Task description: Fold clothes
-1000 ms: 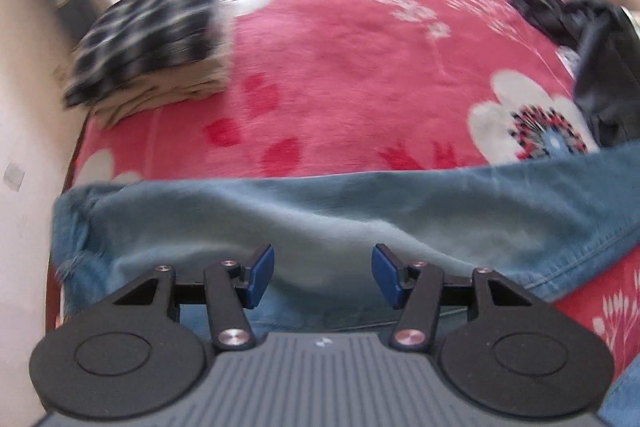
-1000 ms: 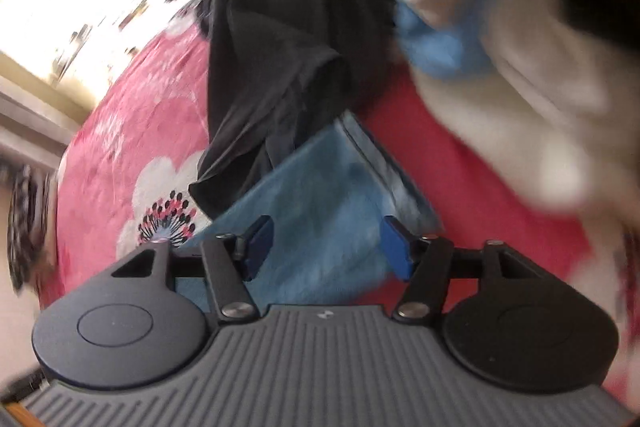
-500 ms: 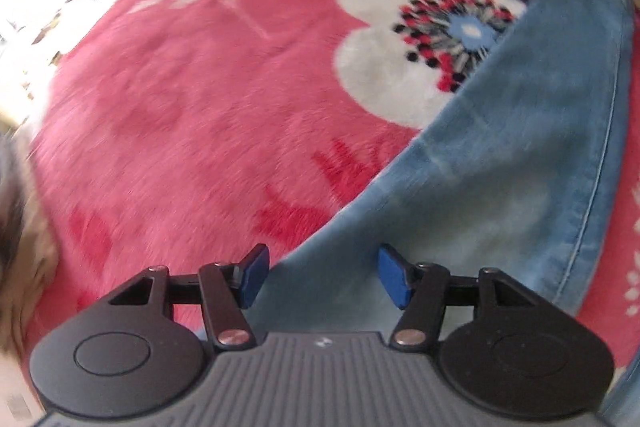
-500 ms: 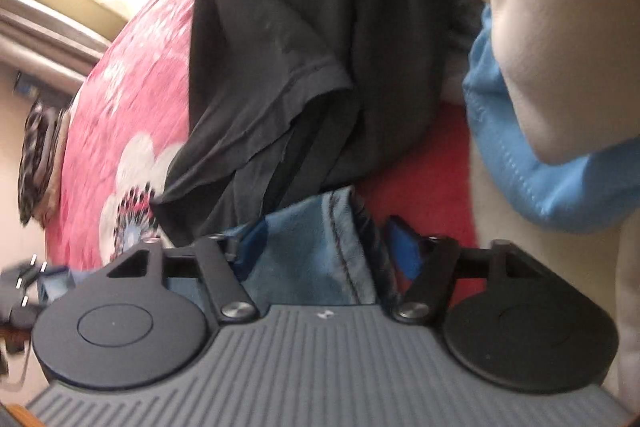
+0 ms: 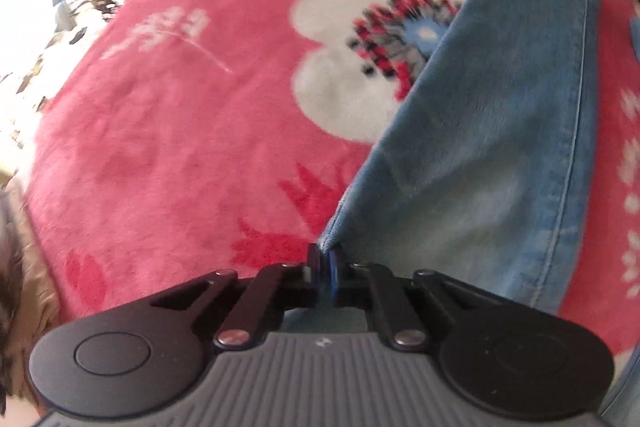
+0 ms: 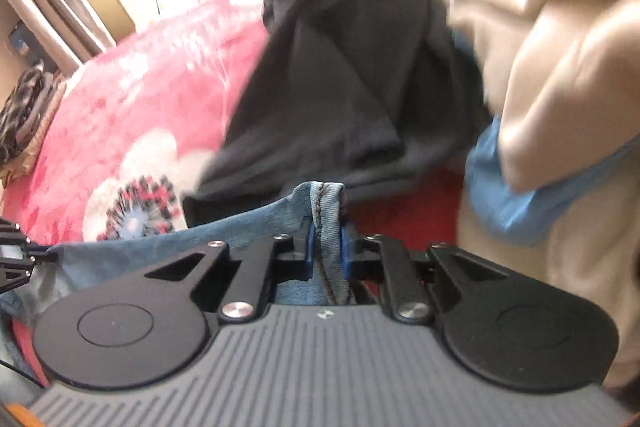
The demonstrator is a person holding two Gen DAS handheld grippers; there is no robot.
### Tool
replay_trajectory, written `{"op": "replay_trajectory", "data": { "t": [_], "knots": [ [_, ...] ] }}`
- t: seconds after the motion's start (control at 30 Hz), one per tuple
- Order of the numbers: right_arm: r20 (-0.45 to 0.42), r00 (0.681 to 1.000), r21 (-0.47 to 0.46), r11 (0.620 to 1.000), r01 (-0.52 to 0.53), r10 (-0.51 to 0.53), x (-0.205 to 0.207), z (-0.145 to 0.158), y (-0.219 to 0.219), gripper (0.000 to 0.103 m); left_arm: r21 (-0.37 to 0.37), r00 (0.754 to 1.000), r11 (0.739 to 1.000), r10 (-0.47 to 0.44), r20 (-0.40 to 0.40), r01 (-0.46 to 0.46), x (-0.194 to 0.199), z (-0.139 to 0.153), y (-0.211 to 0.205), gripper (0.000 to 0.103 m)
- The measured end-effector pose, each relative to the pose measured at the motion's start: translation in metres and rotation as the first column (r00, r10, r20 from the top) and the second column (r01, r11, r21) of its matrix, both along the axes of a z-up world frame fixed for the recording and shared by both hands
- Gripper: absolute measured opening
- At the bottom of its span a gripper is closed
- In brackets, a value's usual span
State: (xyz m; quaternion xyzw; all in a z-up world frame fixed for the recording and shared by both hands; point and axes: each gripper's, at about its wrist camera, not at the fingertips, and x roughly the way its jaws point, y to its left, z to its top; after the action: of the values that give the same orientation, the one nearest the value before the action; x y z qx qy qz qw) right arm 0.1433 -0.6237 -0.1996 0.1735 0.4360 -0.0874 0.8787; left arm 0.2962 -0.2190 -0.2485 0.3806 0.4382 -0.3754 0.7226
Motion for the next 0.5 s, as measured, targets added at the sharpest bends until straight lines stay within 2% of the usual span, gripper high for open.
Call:
{"op": "replay_trajectory", "data": {
  "t": [0.17, 0.27, 0.3, 0.37, 0.4, 0.5],
  "knots": [
    [0.084, 0.996, -0.052, 0.998, 0.031, -0.027, 0.008, 0.044, -0.012, 0.010, -0.048, 0.998, 0.999, 0.013, 0.065, -0.010, 0.014, 0.035, -0.009, 0.004],
    [0.078, 0.996, -0.072, 0.997, 0.041, -0.035, 0.034, 0.040, -0.028, 0.010, -0.030, 0.996, 0.999, 0.038, 0.076, -0.035, 0.036, 0.026, -0.026, 0.006],
    [0.068, 0.997, -0.075, 0.996, 0.052, -0.047, 0.045, 0.033, -0.034, 0.010, -0.013, 0.996, 0.998, 0.056, 0.070, -0.055, 0.045, 0.015, -0.034, 0.009],
    [0.014, 0.996, -0.050, 0.994, 0.093, -0.092, 0.071, 0.001, -0.052, 0.012, 0.025, 0.993, 0.993, 0.111, 0.047, -0.112, 0.061, -0.013, -0.045, 0.028],
    [-0.017, 0.993, -0.035, 0.993, 0.114, -0.115, 0.084, -0.017, -0.061, 0.012, 0.036, 0.990, 0.990, 0.137, 0.046, -0.138, 0.065, -0.021, -0.047, 0.032],
    [-0.073, 0.970, -0.045, 0.972, 0.230, -0.232, 0.099, -0.050, -0.077, 0.014, 0.001, 0.974, 0.975, 0.221, 0.054, -0.222, 0.071, -0.019, -0.046, 0.044]
  ]
}}
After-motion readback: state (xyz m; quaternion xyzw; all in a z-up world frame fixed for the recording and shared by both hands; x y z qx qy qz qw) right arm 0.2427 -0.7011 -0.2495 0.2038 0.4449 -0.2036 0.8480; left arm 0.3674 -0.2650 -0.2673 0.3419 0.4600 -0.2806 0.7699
